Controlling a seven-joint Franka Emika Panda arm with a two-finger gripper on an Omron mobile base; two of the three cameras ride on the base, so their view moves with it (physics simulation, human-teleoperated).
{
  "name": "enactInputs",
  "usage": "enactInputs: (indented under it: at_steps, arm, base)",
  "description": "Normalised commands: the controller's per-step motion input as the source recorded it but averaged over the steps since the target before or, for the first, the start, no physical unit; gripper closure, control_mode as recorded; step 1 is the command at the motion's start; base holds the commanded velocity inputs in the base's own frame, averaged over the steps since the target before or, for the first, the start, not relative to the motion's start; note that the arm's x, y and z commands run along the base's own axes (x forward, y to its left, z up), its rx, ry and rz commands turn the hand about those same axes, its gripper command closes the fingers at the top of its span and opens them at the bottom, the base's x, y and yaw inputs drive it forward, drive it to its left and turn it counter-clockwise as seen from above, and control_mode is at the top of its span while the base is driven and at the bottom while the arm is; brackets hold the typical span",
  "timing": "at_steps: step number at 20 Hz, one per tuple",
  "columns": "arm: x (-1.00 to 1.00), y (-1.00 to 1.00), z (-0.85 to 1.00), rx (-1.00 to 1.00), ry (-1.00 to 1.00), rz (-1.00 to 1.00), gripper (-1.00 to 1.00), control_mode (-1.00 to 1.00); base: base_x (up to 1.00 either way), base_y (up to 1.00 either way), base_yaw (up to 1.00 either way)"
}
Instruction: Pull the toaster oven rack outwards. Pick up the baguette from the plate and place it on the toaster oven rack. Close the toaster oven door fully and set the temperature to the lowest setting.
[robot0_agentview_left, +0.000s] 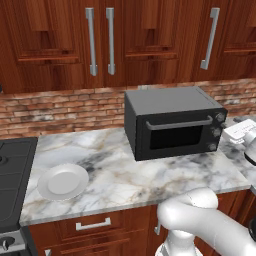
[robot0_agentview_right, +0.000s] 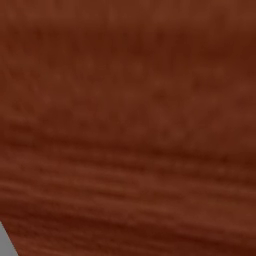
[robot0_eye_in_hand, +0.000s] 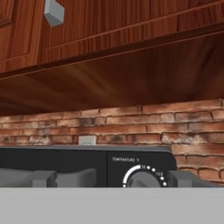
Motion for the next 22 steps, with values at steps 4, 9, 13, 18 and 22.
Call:
enactInputs:
  at_steps: [4,9,13,18,22]
  arm:
    - [0.0,0.0,0.0,0.0,0.0,-0.03,-1.0,-1.0]
    - [0.0,-0.07,0.0,0.0,0.0,-0.05,-1.0,-1.0]
    - [0.0,-0.09,-0.11,0.0,0.0,-0.06,-1.0,-1.0]
    - [0.0,-0.01,-0.15,0.0,0.0,-0.04,-1.0,-1.0]
    - [0.0,0.0,-0.15,0.0,0.0,0.0,-1.0,-1.0]
  base:
    - [0.0,0.0,0.0]
    - [0.0,0.0,0.0]
    - [0.0,0.0,0.0]
    - [0.0,0.0,0.0]
    - [0.0,0.0,0.0]
